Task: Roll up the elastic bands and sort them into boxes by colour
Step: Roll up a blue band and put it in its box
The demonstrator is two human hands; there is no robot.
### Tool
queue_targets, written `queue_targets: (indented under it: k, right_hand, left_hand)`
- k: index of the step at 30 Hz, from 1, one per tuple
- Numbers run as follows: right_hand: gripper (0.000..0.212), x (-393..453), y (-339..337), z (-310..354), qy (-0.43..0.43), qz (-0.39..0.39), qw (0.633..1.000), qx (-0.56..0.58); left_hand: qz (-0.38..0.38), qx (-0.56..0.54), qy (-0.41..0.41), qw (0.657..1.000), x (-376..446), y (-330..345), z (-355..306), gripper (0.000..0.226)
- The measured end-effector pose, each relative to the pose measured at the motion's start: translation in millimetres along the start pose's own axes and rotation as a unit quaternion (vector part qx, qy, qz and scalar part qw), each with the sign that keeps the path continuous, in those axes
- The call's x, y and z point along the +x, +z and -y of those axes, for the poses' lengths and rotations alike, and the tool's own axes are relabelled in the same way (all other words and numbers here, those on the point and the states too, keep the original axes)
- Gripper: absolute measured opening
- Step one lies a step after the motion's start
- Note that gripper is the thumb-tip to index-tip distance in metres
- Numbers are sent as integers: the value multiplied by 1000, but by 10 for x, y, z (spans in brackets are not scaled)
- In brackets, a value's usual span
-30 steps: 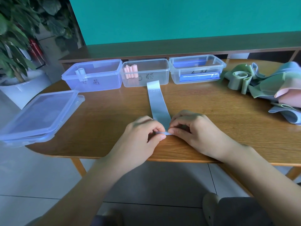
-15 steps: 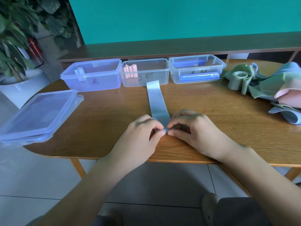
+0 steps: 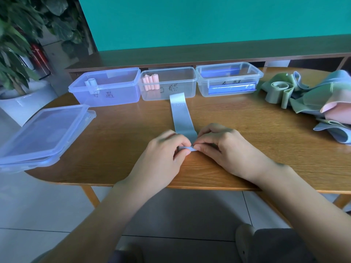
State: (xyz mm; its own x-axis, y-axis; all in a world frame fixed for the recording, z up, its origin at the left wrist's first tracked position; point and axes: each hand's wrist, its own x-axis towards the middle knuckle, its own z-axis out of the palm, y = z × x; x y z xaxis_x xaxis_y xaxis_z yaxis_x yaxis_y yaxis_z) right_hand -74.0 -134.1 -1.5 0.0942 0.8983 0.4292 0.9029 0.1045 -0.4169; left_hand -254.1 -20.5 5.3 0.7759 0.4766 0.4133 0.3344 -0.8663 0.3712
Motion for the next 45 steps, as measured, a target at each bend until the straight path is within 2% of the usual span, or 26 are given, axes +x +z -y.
queue_targets:
  k: [4, 9, 15, 26, 30, 36, 45]
  right_hand:
    - [15, 1, 14, 11, 8, -29, 1000, -8]
    - [12, 17, 16, -12, 19, -19, 1000, 10]
    - [12, 49, 43, -55, 11, -30, 999, -20]
    - [15, 89, 38, -24, 5, -37, 999, -30]
    - [11, 119, 40, 11, -3, -27, 1000, -11]
    - [17, 200, 68, -49, 16, -17, 1000, -20]
    - [12, 205, 98, -59, 12, -32, 999, -20]
  left_hand:
    - [0, -4, -15, 1000, 17, 20, 7, 14]
    - [0, 13, -18, 1000, 41, 39, -6, 21]
    - [-22, 15, -17, 999, 63, 51, 5, 22]
    - [-23, 18, -23, 999, 107, 57, 55, 11]
    - [-26, 9, -29, 999, 125, 63, 49, 16]
    - [-25, 17, -31, 999, 158, 82, 74, 24]
    - [-34, -13, -36, 999, 184, 60, 120, 13]
